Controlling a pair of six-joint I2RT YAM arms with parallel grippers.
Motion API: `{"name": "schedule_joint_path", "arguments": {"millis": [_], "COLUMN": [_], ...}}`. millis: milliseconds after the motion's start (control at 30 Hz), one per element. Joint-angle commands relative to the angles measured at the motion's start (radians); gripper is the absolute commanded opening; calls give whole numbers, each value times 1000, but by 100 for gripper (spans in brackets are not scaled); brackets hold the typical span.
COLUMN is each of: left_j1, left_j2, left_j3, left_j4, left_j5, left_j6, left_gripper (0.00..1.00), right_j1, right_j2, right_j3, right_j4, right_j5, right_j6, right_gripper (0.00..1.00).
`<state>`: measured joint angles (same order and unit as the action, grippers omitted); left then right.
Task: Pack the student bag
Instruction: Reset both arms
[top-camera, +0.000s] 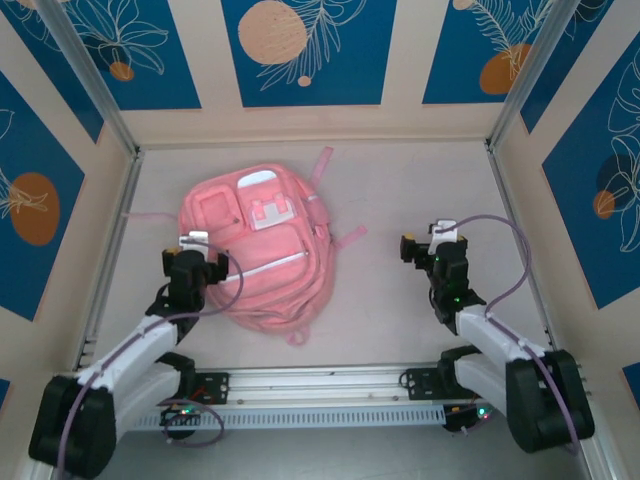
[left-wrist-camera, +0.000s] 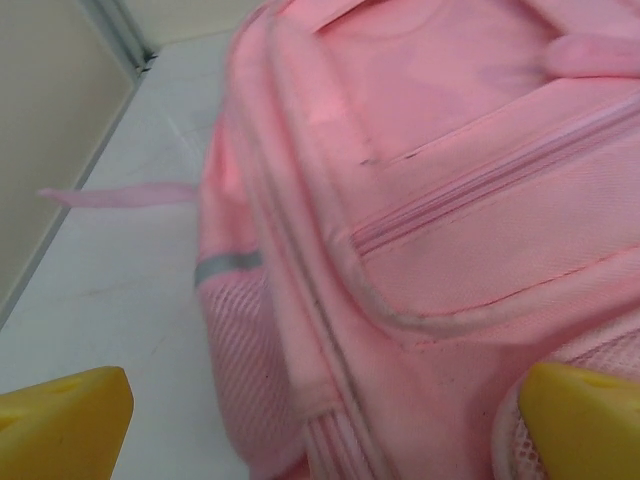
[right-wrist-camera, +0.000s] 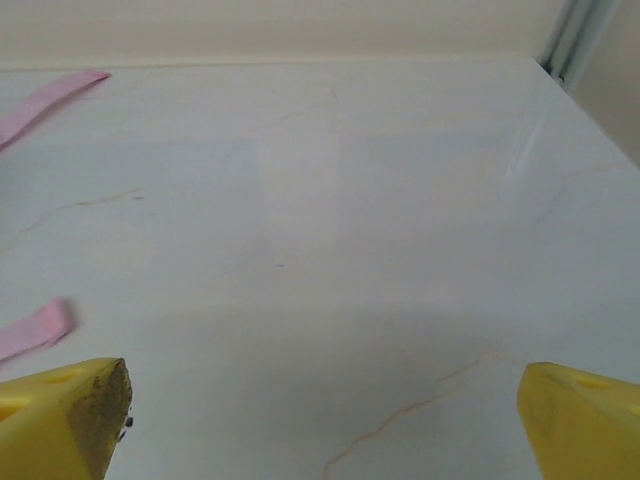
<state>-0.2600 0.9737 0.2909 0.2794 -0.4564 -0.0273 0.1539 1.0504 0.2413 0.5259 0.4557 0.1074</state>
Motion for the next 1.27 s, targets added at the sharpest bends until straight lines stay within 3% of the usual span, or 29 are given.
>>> {"name": "schedule_joint_path", "arguments": {"millis": [0, 33, 100, 200, 267, 300, 367, 400, 433, 467, 767, 867, 1233], "left_j1": [49, 53, 70, 82, 83, 84, 128, 142, 152, 166, 168, 172, 186], "left_j2": [136, 177, 269, 379, 453, 488, 557, 589, 565, 561, 559, 560, 560], "left_j3": [-20, -32, -27, 53, 73, 63, 44, 54, 94, 89, 88, 107, 111], "left_j4": [272, 365, 504, 496, 540, 599, 688, 709, 578, 599, 593, 560, 551], "left_j5": [49, 47, 53, 194, 217, 196, 217, 214, 215, 246, 260, 342, 367], "left_j6": [18, 15, 6, 110, 133, 128, 75, 63, 42, 38, 41, 69, 64], "left_gripper": [100, 100, 100, 100, 100, 100, 100, 100, 100, 100, 100, 100, 100], "right_j1": [-89, -104, -121, -182, -231, -248, -238, -237, -238, -232, -131, -104, -113], "right_j2": [142, 197, 250, 398, 526, 511, 443, 476, 486, 469, 476, 477, 478], "right_j3": [-49, -58, -39, -36, -55, -46, 45, 69, 100, 131, 149, 129, 135], "right_j4": [338, 440, 478, 600, 790, 750, 487, 495, 459, 360, 336, 378, 369], "right_j5": [-150, -170, -254, -325, -376, -417, -431, -480, -533, -518, -275, -261, -288], "right_j6": [41, 49, 3, 50, 104, 108, 81, 65, 51, 38, 0, -32, -33], "right_gripper": [99, 99, 99, 99, 99, 99, 99, 99, 99, 99, 99, 99, 99]}}
